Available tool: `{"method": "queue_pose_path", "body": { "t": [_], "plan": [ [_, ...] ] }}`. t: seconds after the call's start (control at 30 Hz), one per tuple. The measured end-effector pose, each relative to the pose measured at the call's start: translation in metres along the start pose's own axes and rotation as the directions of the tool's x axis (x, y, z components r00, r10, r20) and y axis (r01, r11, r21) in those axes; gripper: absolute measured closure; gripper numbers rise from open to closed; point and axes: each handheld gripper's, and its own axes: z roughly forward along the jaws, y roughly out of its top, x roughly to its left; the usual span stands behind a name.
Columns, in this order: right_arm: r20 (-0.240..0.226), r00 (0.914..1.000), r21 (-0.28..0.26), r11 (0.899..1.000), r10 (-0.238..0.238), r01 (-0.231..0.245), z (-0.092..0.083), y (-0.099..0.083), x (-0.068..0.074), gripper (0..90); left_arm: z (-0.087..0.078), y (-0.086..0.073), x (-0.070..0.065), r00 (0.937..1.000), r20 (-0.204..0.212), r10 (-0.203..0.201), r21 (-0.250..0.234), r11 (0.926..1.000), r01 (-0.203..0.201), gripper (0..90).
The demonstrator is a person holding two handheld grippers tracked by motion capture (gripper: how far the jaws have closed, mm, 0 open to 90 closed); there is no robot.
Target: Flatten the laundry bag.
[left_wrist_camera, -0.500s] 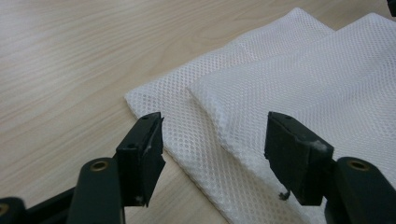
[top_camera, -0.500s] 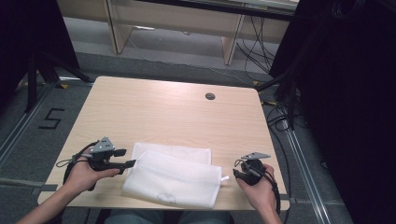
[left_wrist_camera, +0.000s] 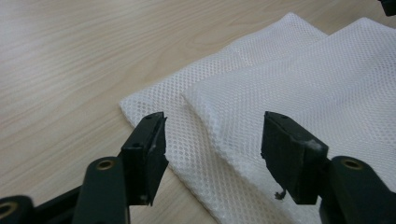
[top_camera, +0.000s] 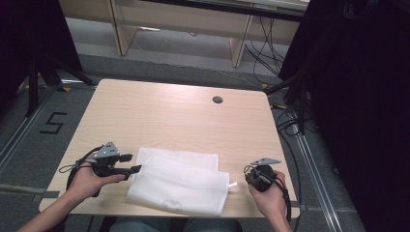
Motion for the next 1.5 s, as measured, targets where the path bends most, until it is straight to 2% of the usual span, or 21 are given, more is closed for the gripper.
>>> {"method": "queue_pose_path", "body": {
  "t": [0.13,0.3,0.4,0.47,0.53,0.6,0.63,0.67,0.73,0.8,0.83,0.93,1.0,1.1,1.13,1.23,1.27,1.37,1.4,1.43,1.5],
  "plan": [
    [0.001,0.9999,-0.005,1.000,-0.011,0.011,-0.004,0.002,0.003,90.0,-0.006,0.002,-0.004,0.9997,0.024,0.007,-0.001,1.0000,-0.007,47.9],
    [-0.006,0.9999,-0.023,1.000,-0.016,0.016,-0.008,0.005,0.009,90.0,-0.015,0.004,-0.015,0.9977,0.051,0.044,0.025,0.9986,-0.046,70.9],
    [-0.019,0.9996,-0.038,0.999,-0.020,0.019,-0.009,0.006,0.011,90.0,-0.018,0.008,-0.025,0.9921,0.076,0.100,0.038,0.9940,-0.103,81.8],
    [-0.041,0.9990,-0.049,0.999,-0.019,0.017,-0.010,0.007,0.014,90.0,-0.019,0.009,-0.033,0.9883,0.114,0.102,0.044,0.9933,-0.107,86.3],
    [-0.052,0.9984,-0.055,0.998,-0.020,0.017,-0.011,0.008,0.017,90.0,-0.017,0.011,-0.042,0.9801,0.166,0.109,0.052,0.9915,-0.119,88.4],
    [-0.075,0.9967,-0.064,0.998,-0.031,0.027,-0.011,0.009,0.023,90.0,-0.014,0.012,-0.053,0.9618,0.249,0.115,0.094,0.9854,-0.142,88.6],
    [-0.082,0.9958,-0.066,0.997,-0.040,0.034,-0.011,0.010,0.025,90.0,-0.012,0.011,-0.059,0.9577,0.262,0.119,0.099,0.9839,-0.149,88.6],
    [-0.087,0.9953,-0.066,0.997,-0.042,0.037,-0.011,0.011,0.027,90.0,-0.009,0.009,-0.066,0.9489,0.289,0.126,0.109,0.9804,-0.164,88.6],
    [-0.103,0.9930,-0.072,0.996,-0.059,0.051,-0.011,0.013,0.033,90.0,-0.003,0.007,-0.078,0.9320,0.321,0.169,0.148,0.9628,-0.226,88.2],
    [-0.118,0.9901,-0.075,0.995,-0.076,0.067,-0.010,0.015,0.040,90.0,0.002,0.006,-0.086,0.9254,0.328,0.191,0.186,0.9473,-0.261,88.3],
    [-0.133,0.9885,-0.067,0.996,-0.073,0.064,-0.010,0.016,0.043,90.0,0.004,0.005,-0.087,0.9239,0.325,0.201,0.203,0.9396,-0.276,88.6],
    [-0.157,0.9815,-0.071,0.993,-0.109,0.099,-0.006,0.019,0.051,90.0,0.010,0.003,-0.091,0.9264,0.326,0.189,0.239,0.9317,-0.274,89.3],
    [-0.186,0.9801,-0.043,0.997,-0.070,0.063,-0.006,0.021,0.060,90.0,0.013,0.002,-0.091,0.9245,0.323,0.203,0.263,0.9190,-0.294,89.4],
    [-0.202,0.9753,-0.048,0.996,-0.088,0.080,-0.004,0.025,0.066,90.0,0.018,0.000,-0.090,0.9238,0.324,0.204,0.302,0.9031,-0.305,89.4],
    [-0.202,0.9753,-0.048,0.996,-0.088,0.080,-0.004,0.025,0.066,90.0,0.018,0.000,-0.090,0.9238,0.324,0.204,0.302,0.9031,-0.305,89.4],
    [-0.221,0.9665,-0.058,0.991,-0.130,0.120,-0.003,0.029,0.074,90.0,0.025,-0.001,-0.093,0.9199,0.332,0.209,0.324,0.8904,-0.319,89.4],
    [-0.221,0.9665,-0.058,0.991,-0.130,0.120,-0.003,0.029,0.074,90.0,0.025,-0.001,-0.093,0.9199,0.332,0.209,0.324,0.8904,-0.319,89.4],
    [-0.246,0.9607,-0.072,0.991,-0.128,0.114,-0.006,0.035,0.083,90.0,0.031,-0.002,-0.096,0.9167,0.334,0.219,0.343,0.8778,-0.335,89.4],
    [-0.262,0.9537,-0.054,0.989,-0.147,0.138,-0.007,0.036,0.086,90.0,0.032,-0.001,-0.095,0.9108,0.340,0.234,0.344,0.8703,-0.352,89.4],
    [-0.262,0.9494,-0.069,0.985,-0.173,0.160,-0.006,0.035,0.087,90.0,0.034,-0.002,-0.097,0.9152,0.337,0.221,0.348,0.8737,-0.340,89.4],
    [-0.293,0.9333,-0.040,0.978,-0.207,0.205,-0.005,0.035,0.095,90.0,0.036,-0.002,-0.097,0.9148,0.335,0.225,0.356,0.8688,-0.344,89.4]
  ]
}}
